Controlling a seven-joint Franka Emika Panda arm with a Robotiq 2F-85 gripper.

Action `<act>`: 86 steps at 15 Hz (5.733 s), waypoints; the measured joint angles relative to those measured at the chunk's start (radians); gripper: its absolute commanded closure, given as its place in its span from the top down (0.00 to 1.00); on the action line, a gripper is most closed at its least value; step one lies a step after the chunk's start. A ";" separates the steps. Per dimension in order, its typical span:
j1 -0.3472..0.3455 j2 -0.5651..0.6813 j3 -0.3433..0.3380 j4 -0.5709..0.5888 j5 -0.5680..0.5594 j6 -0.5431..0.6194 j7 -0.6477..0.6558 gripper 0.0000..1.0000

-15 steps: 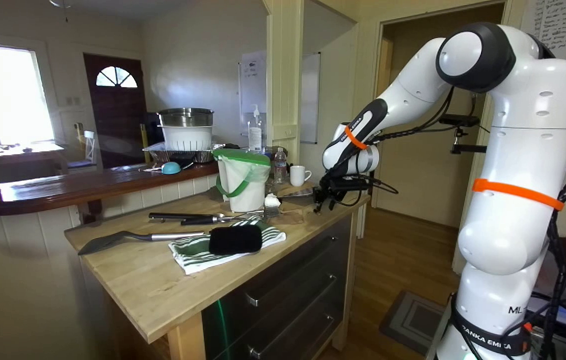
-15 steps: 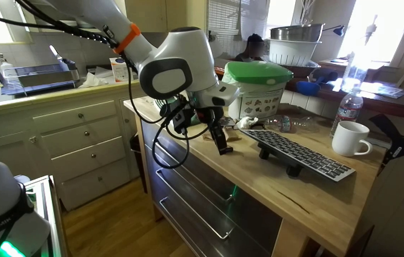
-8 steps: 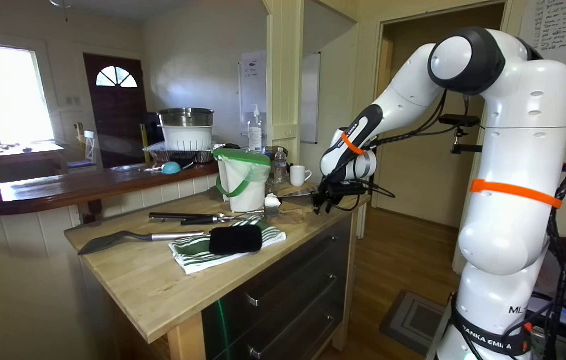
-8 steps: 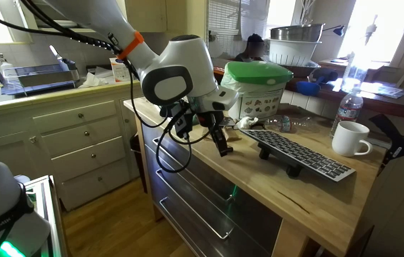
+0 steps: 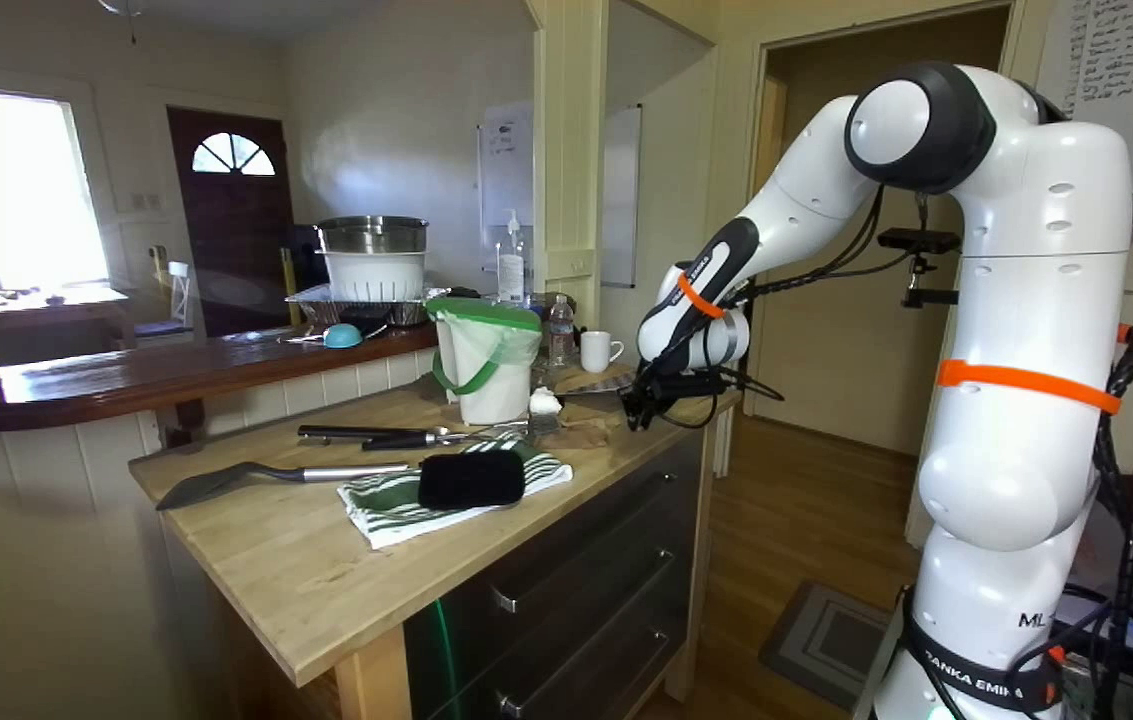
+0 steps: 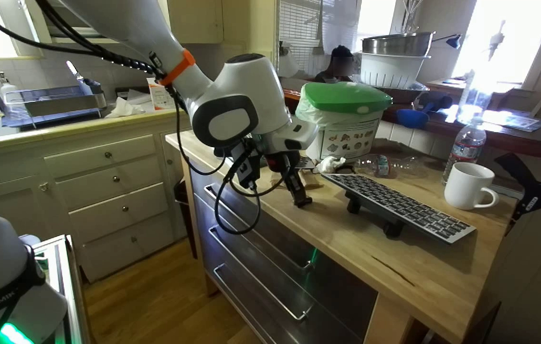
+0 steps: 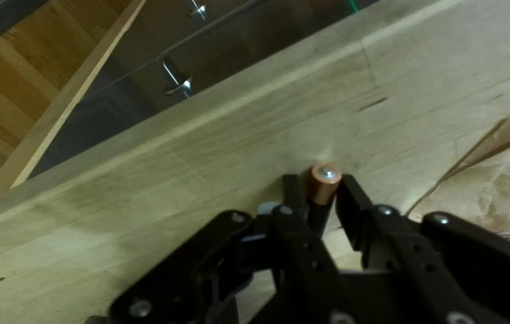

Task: Pick up the battery and put it on the left side of the table

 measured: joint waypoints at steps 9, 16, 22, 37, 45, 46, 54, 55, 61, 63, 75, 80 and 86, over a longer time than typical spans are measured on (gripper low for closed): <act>0.060 -0.231 0.081 -0.016 0.128 -0.370 -0.173 0.04; 0.239 -0.499 0.128 0.051 0.211 -0.773 -0.315 0.17; 0.310 -0.449 0.146 0.118 0.249 -0.774 -0.370 0.04; 0.350 0.130 0.297 0.548 0.242 -0.237 -0.862 0.04; 0.225 0.357 0.426 0.781 0.273 -0.155 -1.176 0.17; 0.225 0.359 0.428 0.787 0.273 -0.155 -1.178 0.17; 0.233 0.379 0.430 0.833 0.230 -0.146 -1.145 0.04; 0.237 0.391 0.427 0.861 0.204 -0.144 -1.115 0.04; 0.299 0.510 0.351 1.106 0.036 -0.146 -0.842 0.04; 0.309 0.560 0.349 1.180 0.020 -0.169 -0.768 0.04; 0.308 0.681 0.395 1.243 0.026 -0.295 -0.734 0.04; 0.303 0.717 0.402 1.242 0.024 -0.273 -0.789 0.04; 0.300 0.753 0.397 1.239 0.023 -0.259 -0.846 0.17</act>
